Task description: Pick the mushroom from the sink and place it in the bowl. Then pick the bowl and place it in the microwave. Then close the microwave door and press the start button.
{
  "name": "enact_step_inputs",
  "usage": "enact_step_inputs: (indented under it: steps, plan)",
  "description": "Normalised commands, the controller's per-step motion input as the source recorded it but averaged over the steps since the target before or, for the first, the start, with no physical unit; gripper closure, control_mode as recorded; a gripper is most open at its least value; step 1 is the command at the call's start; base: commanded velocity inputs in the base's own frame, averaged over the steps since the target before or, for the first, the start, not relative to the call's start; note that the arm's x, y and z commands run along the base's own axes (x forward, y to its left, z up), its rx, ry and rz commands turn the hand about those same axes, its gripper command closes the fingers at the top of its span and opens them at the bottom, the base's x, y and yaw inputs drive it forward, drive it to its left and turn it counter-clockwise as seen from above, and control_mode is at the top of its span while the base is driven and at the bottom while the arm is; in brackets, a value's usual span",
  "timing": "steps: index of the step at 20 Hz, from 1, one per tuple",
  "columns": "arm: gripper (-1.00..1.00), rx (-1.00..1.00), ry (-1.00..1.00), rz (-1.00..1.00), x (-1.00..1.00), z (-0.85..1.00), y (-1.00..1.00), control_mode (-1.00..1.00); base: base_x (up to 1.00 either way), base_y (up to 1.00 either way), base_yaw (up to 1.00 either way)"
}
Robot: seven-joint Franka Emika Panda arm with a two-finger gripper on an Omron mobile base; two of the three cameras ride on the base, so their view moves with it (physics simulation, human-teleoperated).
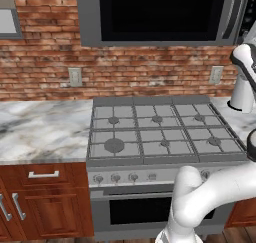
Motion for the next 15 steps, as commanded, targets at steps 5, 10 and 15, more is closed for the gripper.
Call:
enact_step_inputs:
  steps: [5, 10, 15]
  plan:
    - [1.0, 0.04, 0.02, 0.01, 0.27, 0.11, -0.08, -1.0, 0.0, 0.0, 0.0]
    - [1.0, 0.03, 0.02, 0.01, 0.24, 0.05, -0.06, -1.0, 0.0, 0.0, 0.0]
    - [1.0, 0.01, 0.01, 0.01, 0.22, 0.01, -0.02, -1.0, 0.0, 0.0, 0.0]
